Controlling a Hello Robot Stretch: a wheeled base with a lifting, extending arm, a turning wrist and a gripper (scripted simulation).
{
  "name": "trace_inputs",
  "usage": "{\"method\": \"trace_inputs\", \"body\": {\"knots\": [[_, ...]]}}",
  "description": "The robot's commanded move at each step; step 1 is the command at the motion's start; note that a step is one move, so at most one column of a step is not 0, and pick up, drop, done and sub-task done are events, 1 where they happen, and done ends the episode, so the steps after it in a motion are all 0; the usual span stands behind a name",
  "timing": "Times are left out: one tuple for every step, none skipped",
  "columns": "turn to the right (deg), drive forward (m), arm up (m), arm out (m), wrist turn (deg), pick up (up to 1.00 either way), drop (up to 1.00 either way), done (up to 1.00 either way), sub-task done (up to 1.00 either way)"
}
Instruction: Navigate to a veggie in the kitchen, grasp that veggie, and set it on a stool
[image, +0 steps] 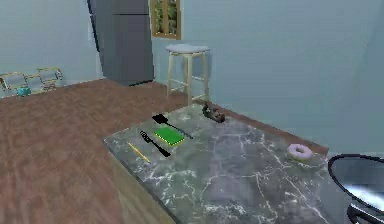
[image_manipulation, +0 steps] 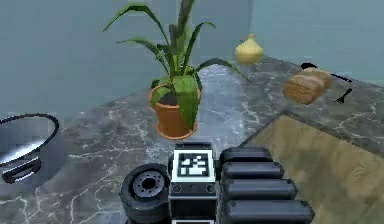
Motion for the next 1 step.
{"method": "trace_inputs", "body": {"knots": [[-45.0, 0.00, 0.00, 0.00, 0.0, 0.00, 0.00, 0.00, 0.00]]}}
